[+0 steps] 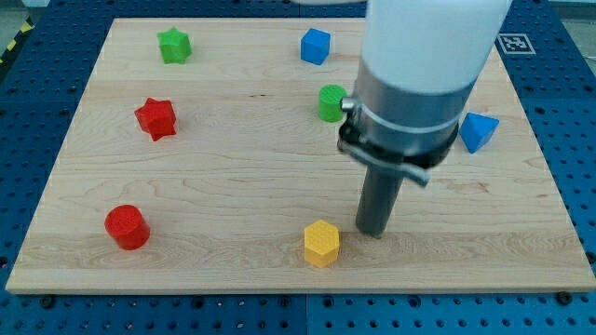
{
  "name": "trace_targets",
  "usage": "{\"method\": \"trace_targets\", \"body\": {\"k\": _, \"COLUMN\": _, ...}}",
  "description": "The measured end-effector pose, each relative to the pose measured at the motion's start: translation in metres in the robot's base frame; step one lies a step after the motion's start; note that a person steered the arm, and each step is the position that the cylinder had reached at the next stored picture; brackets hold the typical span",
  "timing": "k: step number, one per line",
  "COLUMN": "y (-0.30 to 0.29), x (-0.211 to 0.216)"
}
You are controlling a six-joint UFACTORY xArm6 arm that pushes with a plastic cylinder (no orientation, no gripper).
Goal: Slightly push the green circle towards right
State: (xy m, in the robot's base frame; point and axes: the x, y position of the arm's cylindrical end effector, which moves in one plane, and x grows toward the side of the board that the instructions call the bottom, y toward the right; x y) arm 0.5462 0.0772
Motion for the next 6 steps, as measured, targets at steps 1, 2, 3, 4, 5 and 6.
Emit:
{"method": "trace_targets", "body": {"k": 1, "y": -0.017, "x": -0.044}}
{"method": "trace_targets", "body": {"k": 2, "y": -0.055, "x": -0.087}}
{"method": "trace_targets", "body": {"k": 3, "y": -0.078, "x": -0.129}}
{"method": "trace_targets", "body": {"k": 4, "y": -0.058, "x": -0.172}}
{"method": "trace_targets", "body": {"k": 5, "y": -0.014, "x": -0.177}}
{"method": "trace_targets", "body": {"k": 6, "y": 0.011, "x": -0.156}}
